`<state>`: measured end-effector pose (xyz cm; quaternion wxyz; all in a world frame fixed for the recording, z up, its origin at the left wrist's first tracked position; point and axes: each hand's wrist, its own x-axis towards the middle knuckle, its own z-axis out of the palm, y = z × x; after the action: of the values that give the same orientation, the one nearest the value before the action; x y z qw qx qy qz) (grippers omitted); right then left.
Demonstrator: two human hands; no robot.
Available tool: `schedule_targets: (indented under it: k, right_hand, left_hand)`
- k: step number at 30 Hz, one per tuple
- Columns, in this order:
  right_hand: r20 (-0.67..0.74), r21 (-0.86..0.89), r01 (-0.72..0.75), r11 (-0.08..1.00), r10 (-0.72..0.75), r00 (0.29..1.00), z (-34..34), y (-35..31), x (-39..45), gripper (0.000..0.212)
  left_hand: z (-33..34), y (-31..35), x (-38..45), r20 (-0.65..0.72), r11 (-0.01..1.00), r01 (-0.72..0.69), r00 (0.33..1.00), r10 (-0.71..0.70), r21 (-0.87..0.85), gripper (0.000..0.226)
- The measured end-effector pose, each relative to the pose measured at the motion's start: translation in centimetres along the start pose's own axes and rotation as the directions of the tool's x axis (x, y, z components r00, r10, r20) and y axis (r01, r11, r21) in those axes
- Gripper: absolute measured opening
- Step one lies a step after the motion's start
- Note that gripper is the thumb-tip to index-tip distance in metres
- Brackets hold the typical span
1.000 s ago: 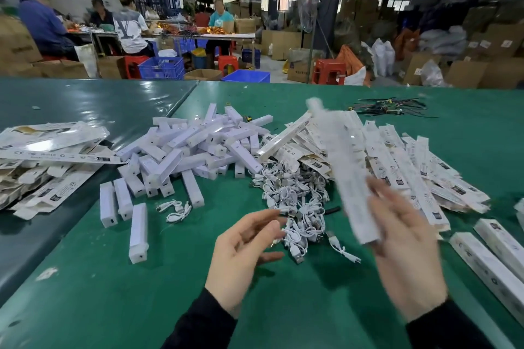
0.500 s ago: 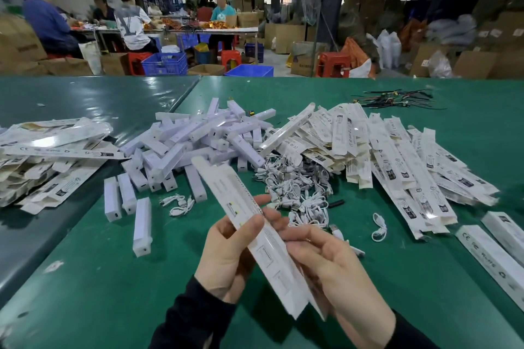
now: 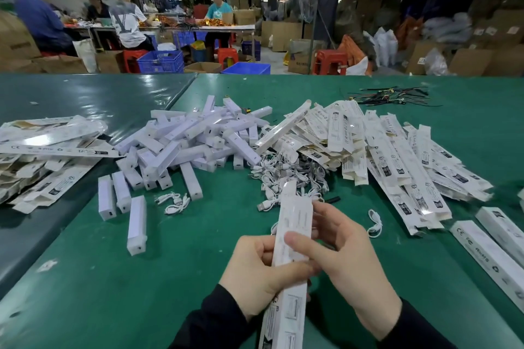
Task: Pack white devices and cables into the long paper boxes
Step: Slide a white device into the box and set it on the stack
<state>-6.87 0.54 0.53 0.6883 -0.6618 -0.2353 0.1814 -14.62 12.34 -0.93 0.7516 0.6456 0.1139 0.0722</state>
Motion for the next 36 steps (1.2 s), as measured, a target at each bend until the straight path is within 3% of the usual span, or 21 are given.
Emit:
schedule_targets:
  k: [4, 9, 12, 17, 21, 24, 26, 29, 33, 36]
  right_hand:
    - [-0.008, 0.161, -0.090, 0.983, 0.092, 0.996, -0.4, 0.2, 0.7, 0.057]
    - [-0.032, 0.277, -0.100, 0.956, 0.113, 0.993, -1.1, -0.1, 1.0, 0.071]
    - [-0.072, 0.213, -0.070, 0.974, 0.087, 0.994, -0.9, -0.1, 1.0, 0.064]
    - [-0.056, 0.197, -0.014, 0.980, 0.025, 0.998, -0.9, -0.1, 0.7, 0.048]
    - [-0.022, 0.146, 0.015, 0.989, -0.012, 1.000, -0.3, 0.1, 0.6, 0.031]
    - [-0.089, 0.067, 0.028, 0.997, -0.022, 0.996, -0.4, 0.5, 0.7, 0.024]
    - [-0.105, 0.045, 0.026, 0.999, -0.021, 0.994, -0.4, 0.7, 0.7, 0.026]
    - [-0.090, 0.044, 0.025, 0.999, -0.021, 0.996, -0.3, 0.9, 0.6, 0.028]
    - [-0.017, 0.106, 0.046, 0.993, -0.044, 0.999, -0.3, 0.6, 0.6, 0.032]
    - [0.026, 0.107, 0.057, 0.993, -0.061, 0.998, -0.4, 0.3, 0.7, 0.030]
  left_hand:
    - [0.2, 0.4, 0.0, -0.031, 1.000, -0.003, 1.000, 0.002, -0.015, 0.022]
    - [0.2, 0.9, 0.2, 0.006, 0.973, 0.113, 0.993, -0.114, -0.200, 0.048]
    - [-0.2, 0.4, 0.5, -0.065, 0.985, 0.042, 0.996, -0.054, -0.166, 0.050]
    - [-0.7, 0.1, 0.3, -0.019, 0.979, 0.011, 1.000, -0.016, -0.205, 0.032]
    - [-0.1, -0.4, 0.5, -0.090, 0.977, -0.029, 0.996, 0.010, -0.210, 0.055]
    - [0.4, -1.0, 0.5, -0.134, 0.989, -0.149, 0.980, 0.146, -0.015, 0.057]
    - [0.8, -1.4, 0.3, -0.070, 0.977, -0.196, 0.977, 0.203, 0.086, 0.065]
    - [1.1, -1.7, 0.3, 0.024, 0.975, -0.170, 0.985, 0.168, 0.144, 0.074]
    - [0.7, -1.3, 0.0, 0.015, 0.988, -0.140, 0.990, 0.139, 0.073, 0.075]
    - [0.8, -0.9, -0.1, 0.090, 0.985, -0.173, 0.981, 0.170, 0.026, 0.085]
